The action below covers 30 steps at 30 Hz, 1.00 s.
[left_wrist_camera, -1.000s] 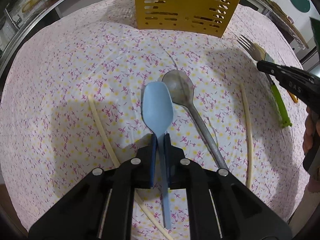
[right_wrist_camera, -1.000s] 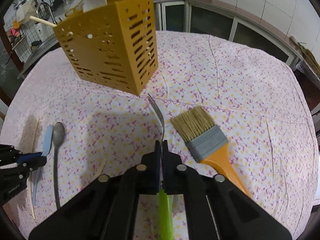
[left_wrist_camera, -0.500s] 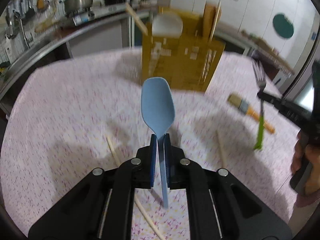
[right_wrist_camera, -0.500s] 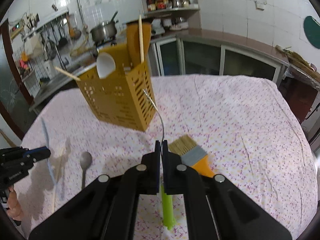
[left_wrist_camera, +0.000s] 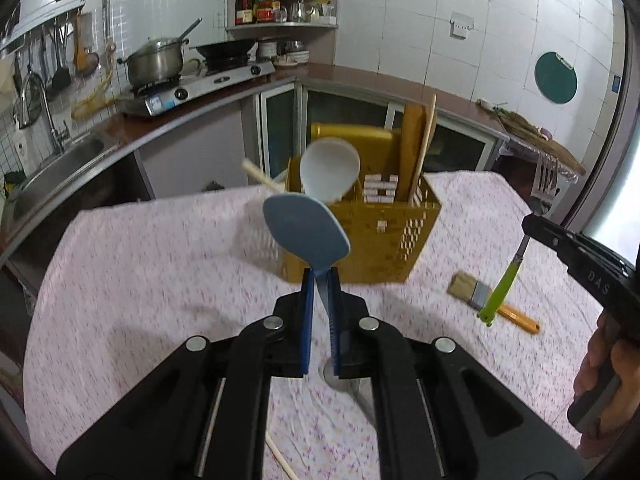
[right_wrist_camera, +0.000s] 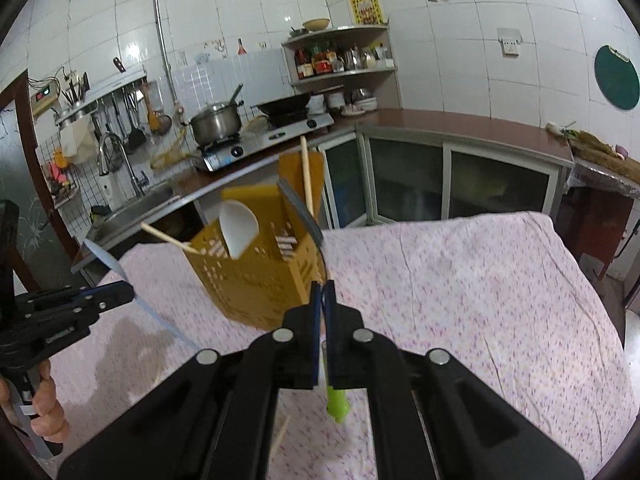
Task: Organize utensils
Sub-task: 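Carry the fork and blue spatula toward the yellow holder with both tools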
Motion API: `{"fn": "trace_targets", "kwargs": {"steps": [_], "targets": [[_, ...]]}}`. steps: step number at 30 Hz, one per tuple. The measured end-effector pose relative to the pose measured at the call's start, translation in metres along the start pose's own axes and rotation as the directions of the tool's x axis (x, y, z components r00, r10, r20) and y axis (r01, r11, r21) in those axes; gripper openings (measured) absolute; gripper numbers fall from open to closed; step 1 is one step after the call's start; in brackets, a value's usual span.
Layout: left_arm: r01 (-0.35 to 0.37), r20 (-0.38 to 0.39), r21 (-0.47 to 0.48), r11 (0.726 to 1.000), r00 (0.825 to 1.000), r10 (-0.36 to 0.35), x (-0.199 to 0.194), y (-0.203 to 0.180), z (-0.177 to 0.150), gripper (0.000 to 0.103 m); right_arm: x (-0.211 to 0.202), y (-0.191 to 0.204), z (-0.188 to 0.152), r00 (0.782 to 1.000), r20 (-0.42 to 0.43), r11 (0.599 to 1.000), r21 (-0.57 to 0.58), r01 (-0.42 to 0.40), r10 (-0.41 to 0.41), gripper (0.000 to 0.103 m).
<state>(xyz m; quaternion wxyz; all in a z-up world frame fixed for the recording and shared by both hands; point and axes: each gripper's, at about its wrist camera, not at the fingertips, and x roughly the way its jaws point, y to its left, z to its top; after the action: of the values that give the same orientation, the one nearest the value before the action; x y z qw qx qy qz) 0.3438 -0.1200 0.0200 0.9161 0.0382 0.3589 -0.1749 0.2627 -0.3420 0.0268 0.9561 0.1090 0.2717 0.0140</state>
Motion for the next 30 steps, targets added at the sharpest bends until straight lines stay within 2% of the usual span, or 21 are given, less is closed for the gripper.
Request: {"fn": "trace_targets", "kwargs": {"steps": [9, 14, 18, 21, 24, 28, 30], "targets": [[-0.011, 0.071, 0.053, 0.999, 0.997, 0.007, -0.008, -0.007, 0.062, 0.005, -0.003, 0.02, 0.048, 0.996, 0.083, 0.999, 0.004, -0.035, 0.034, 0.002], [-0.034, 0.113, 0.092, 0.995, 0.993, 0.023, -0.014, -0.013, 0.095, 0.005, 0.003, 0.036, 0.075, 0.992, 0.123, 0.999, -0.023, -0.033, 0.036, 0.002], [-0.062, 0.118, 0.116, 0.991, 0.992, 0.048, -0.009, -0.015, 0.116, 0.005, 0.013, 0.04, 0.086, 0.99, 0.137, 0.999, -0.02, -0.033, 0.036, 0.002], [-0.07, 0.104, 0.118, 0.99, 0.993, 0.058, 0.0, -0.013, 0.124, 0.005, 0.026, 0.04, 0.091, 0.99, 0.14, 0.999, -0.007, -0.033, 0.034, 0.002], [-0.044, 0.072, 0.113, 0.993, 0.997, 0.036, 0.014, -0.009, 0.128, 0.005, 0.038, 0.036, 0.092, 0.988, 0.148, 0.999, 0.018, -0.042, 0.039, 0.002], [-0.062, 0.058, 0.127, 0.99, 0.997, 0.055, 0.032, -0.007, 0.124, 0.005, 0.053, 0.034, 0.091, 0.989, 0.146, 0.999, 0.021, -0.039, 0.036, 0.002], [-0.048, 0.052, 0.122, 0.991, 0.998, 0.042, 0.04, -0.003, 0.12, 0.005, 0.06, 0.034, 0.09, 0.988, 0.153, 0.999, 0.022, -0.034, 0.03, 0.002]]}}
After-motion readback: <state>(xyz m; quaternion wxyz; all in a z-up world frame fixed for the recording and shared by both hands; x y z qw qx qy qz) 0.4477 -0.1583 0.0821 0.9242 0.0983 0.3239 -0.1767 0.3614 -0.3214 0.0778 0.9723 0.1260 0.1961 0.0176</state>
